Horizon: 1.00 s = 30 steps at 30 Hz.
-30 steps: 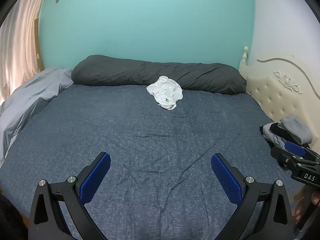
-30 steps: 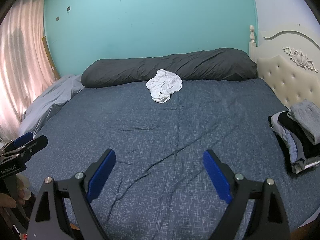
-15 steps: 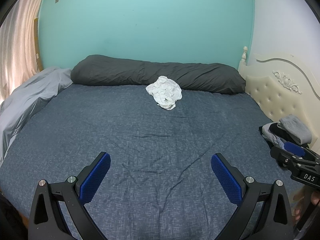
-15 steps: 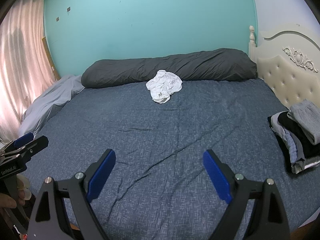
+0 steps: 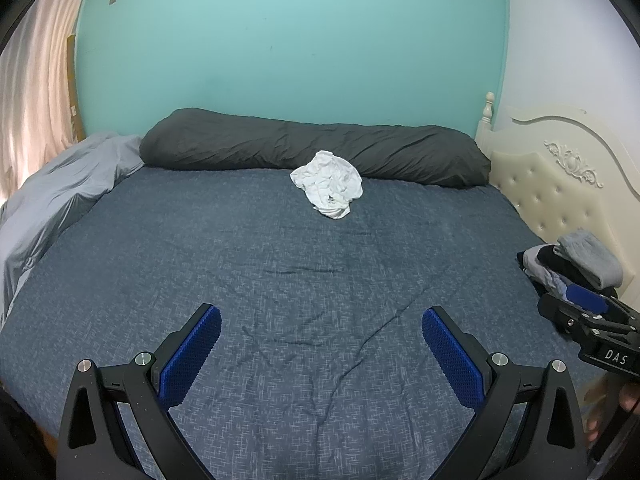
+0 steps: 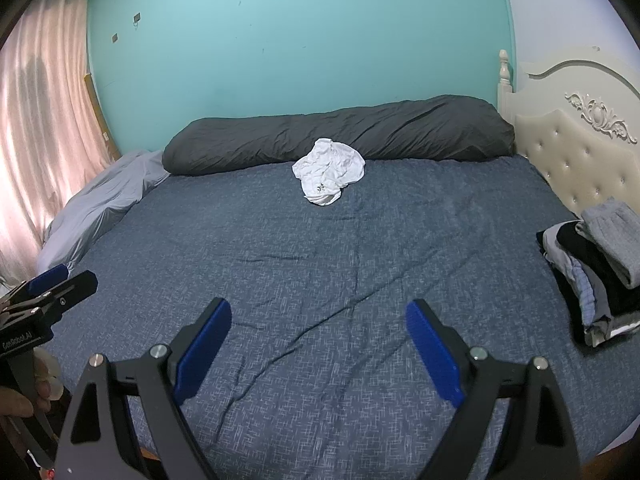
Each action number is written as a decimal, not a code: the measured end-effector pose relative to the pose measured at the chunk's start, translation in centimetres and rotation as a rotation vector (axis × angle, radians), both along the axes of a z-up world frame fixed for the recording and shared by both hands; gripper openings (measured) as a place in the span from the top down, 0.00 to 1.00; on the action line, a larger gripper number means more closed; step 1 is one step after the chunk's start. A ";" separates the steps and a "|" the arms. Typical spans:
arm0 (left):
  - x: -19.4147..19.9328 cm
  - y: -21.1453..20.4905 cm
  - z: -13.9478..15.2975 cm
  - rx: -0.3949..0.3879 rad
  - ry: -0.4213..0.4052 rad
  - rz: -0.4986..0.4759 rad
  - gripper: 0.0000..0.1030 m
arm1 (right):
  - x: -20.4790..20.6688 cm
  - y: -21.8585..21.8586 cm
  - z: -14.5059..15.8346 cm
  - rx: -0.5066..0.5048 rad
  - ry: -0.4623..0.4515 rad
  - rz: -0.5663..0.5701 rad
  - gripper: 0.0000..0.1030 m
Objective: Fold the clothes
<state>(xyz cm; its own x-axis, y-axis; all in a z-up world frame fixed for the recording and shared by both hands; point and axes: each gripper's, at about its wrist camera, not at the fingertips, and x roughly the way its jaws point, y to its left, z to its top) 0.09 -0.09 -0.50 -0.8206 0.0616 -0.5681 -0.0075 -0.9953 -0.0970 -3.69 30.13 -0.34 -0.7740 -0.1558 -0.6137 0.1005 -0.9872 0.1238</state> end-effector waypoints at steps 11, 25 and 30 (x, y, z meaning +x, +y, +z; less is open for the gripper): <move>0.0 -0.1 0.1 0.002 0.000 -0.002 0.00 | 0.0 0.0 0.3 0.002 0.007 -0.005 0.13; -0.2 0.1 0.4 0.004 0.002 -0.003 0.00 | -0.2 0.2 0.1 0.003 0.004 -0.009 0.13; -0.4 0.0 0.4 0.004 0.001 -0.003 0.00 | -0.2 0.2 0.1 0.004 0.007 -0.009 0.13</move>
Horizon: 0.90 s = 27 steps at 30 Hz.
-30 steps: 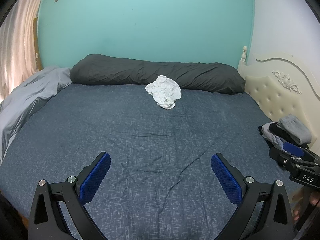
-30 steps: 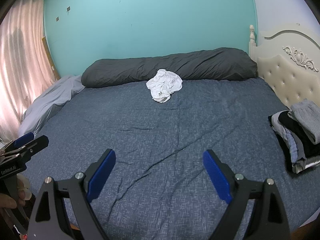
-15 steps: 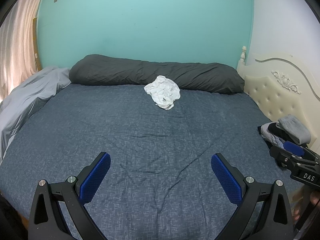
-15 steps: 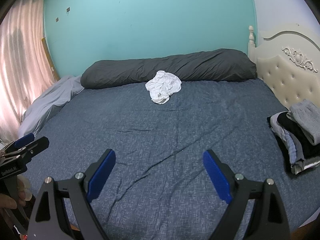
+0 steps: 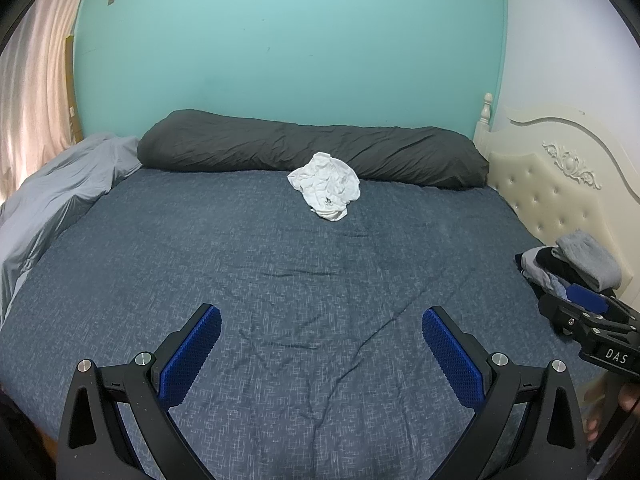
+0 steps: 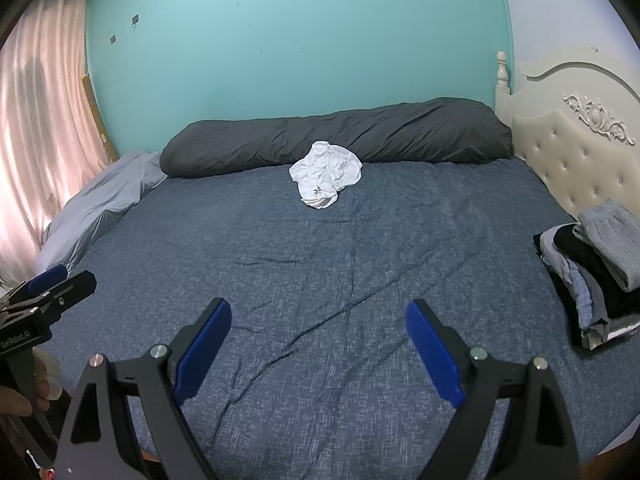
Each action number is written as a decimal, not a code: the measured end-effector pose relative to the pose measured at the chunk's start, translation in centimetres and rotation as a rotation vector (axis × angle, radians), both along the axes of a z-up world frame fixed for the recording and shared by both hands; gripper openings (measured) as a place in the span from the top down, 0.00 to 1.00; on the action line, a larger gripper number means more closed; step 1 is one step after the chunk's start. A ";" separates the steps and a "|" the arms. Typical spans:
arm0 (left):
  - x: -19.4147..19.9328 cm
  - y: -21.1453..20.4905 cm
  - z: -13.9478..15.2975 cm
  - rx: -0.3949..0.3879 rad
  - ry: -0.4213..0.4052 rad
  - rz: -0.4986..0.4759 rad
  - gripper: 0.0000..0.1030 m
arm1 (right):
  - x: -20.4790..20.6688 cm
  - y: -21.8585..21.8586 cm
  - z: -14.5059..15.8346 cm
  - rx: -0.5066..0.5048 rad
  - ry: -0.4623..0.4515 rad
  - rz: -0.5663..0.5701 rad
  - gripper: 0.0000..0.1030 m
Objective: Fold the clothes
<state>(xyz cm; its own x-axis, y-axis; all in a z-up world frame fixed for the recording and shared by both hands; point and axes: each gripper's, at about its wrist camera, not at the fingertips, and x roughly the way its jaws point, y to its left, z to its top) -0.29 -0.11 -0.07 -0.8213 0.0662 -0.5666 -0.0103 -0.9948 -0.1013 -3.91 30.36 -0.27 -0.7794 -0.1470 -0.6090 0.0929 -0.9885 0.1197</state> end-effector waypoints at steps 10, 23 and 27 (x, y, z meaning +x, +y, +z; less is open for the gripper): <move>-0.8 -0.2 -0.1 0.005 -0.003 0.003 0.00 | -0.3 0.1 -0.4 0.003 -0.007 -0.001 0.13; -5.7 -2.0 -4.6 0.045 -0.059 0.037 0.00 | -4.6 0.6 -4.0 -0.017 -0.087 -0.003 0.13; -8.9 -3.0 -7.0 0.060 -0.085 0.059 0.00 | -7.6 0.6 -6.1 -0.021 -0.126 0.001 0.13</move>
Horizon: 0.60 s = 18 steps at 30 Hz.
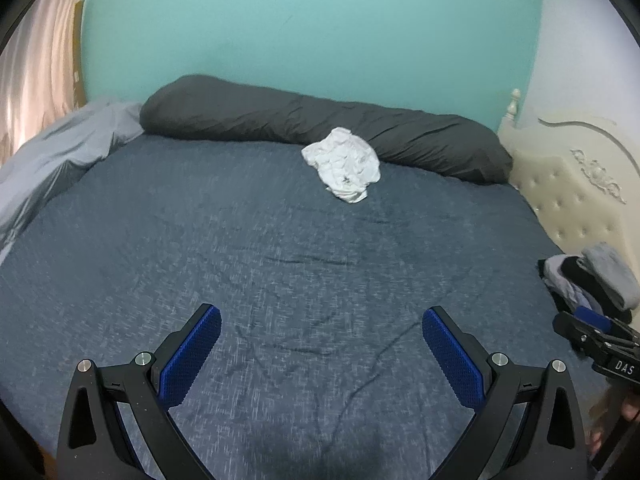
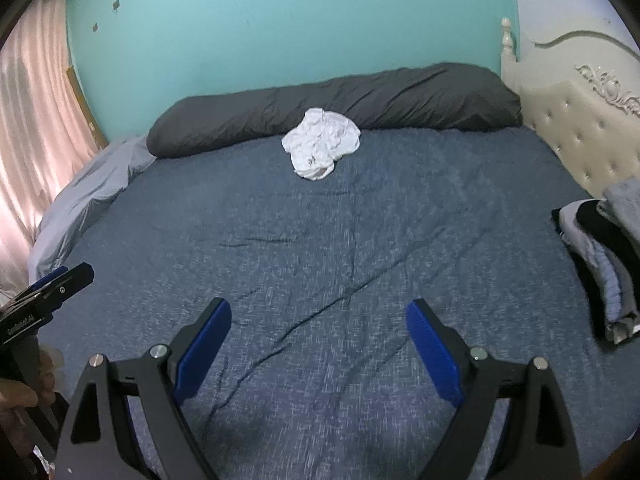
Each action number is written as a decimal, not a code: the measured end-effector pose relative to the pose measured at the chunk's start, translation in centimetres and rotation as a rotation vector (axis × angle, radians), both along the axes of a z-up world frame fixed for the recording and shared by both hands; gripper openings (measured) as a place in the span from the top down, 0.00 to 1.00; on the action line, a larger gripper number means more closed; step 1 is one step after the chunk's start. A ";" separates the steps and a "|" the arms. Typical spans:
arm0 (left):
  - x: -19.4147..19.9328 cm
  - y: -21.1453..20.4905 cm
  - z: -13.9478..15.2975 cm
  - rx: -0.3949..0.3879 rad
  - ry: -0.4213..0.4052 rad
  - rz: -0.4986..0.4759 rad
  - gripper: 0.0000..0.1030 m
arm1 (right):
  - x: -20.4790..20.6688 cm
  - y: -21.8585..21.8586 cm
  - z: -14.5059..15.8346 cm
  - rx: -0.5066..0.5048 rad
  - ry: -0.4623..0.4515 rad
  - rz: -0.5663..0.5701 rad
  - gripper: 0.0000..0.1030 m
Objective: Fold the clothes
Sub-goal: 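Move the right tool toward the crumpled white T-shirt by the pillow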
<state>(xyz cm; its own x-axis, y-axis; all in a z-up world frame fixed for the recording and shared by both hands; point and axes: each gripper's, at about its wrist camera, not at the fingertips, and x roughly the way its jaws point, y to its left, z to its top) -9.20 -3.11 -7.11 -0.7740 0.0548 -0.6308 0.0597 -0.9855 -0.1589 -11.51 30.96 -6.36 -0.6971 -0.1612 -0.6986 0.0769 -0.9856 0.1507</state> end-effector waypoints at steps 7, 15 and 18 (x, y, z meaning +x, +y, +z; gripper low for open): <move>-6.1 -1.4 -4.0 0.017 -0.035 0.017 0.00 | -6.3 -0.4 -3.5 0.018 -0.038 0.012 0.13; -13.2 -2.9 -8.2 0.039 -0.054 0.034 0.00 | -14.9 -1.4 -7.0 0.012 -0.050 0.025 0.13; -15.9 -3.4 -9.2 0.043 -0.054 0.034 0.00 | -18.3 -1.4 -8.2 0.002 -0.056 0.019 0.13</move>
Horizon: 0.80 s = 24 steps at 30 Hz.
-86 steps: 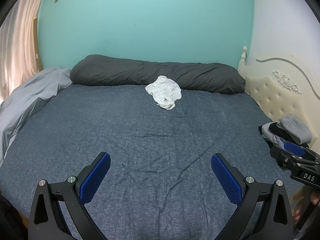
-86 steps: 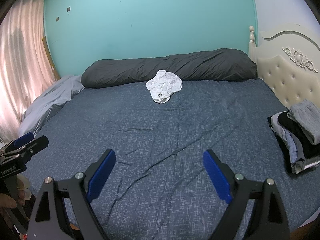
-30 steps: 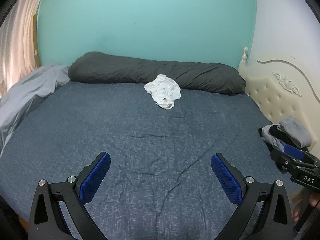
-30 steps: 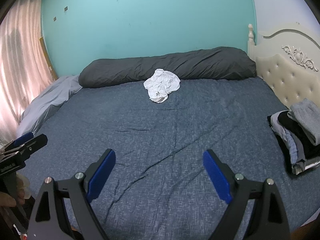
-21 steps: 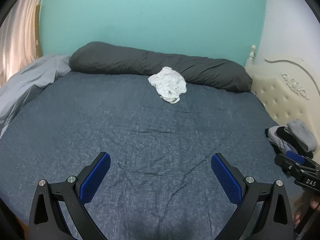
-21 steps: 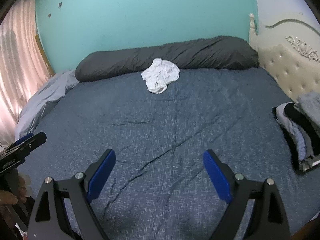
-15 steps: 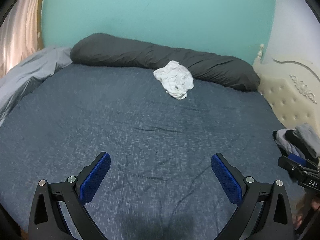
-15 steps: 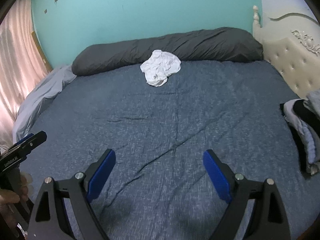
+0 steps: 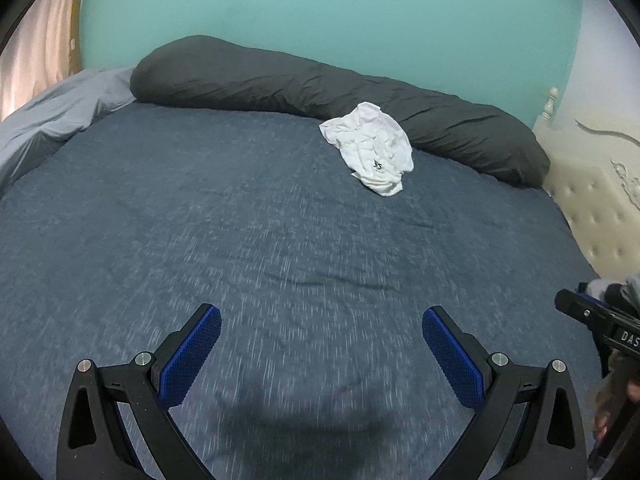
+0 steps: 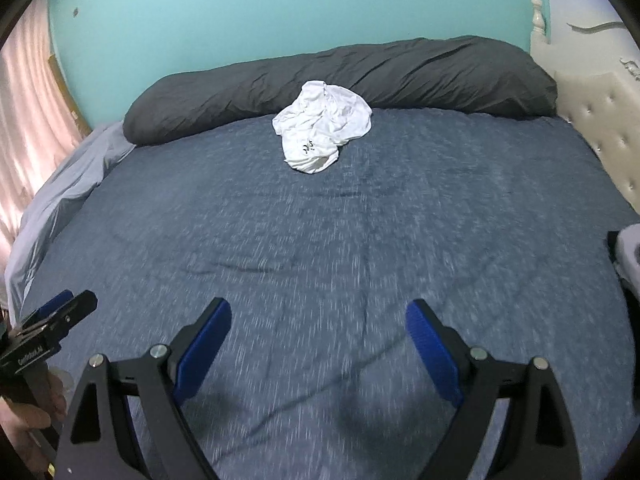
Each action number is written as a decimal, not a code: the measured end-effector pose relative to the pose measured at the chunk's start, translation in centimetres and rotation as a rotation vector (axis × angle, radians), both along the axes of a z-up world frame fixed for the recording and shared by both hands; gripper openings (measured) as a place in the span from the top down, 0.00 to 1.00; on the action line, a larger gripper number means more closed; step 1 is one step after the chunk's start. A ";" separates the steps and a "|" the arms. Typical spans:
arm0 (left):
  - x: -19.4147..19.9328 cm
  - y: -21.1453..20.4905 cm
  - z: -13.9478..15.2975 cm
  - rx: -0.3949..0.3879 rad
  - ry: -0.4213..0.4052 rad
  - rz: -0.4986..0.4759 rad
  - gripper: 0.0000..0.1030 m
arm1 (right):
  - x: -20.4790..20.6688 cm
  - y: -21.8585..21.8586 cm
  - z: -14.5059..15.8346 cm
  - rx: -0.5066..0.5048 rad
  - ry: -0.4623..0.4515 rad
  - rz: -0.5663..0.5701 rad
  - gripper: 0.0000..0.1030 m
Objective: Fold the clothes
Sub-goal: 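Move the right tool toward the crumpled white T-shirt by the pillow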
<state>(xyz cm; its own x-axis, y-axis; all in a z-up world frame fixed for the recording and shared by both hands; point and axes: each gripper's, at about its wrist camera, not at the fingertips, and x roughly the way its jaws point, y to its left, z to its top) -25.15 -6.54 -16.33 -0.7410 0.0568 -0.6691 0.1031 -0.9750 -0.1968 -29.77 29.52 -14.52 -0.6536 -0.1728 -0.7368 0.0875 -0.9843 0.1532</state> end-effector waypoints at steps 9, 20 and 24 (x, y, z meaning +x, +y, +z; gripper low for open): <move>-7.2 -1.8 -2.5 -0.019 -0.021 0.017 0.00 | -9.0 -1.4 -3.4 -0.001 -0.017 0.008 0.13; -15.6 -3.5 -6.0 -0.021 -0.087 0.016 0.00 | -18.7 -2.9 -7.1 -0.061 -0.067 -0.007 0.13; -17.9 -4.1 -7.2 0.006 -0.110 0.020 0.00 | -22.8 -3.3 -8.8 -0.082 -0.099 -0.029 0.13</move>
<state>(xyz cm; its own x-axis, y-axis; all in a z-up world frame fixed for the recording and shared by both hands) -43.04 -10.65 -23.53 -0.6643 0.0464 -0.7461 0.1442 -0.9714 -0.1888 -52.57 26.23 -23.32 -0.5841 -0.2173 -0.7821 0.0394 -0.9699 0.2402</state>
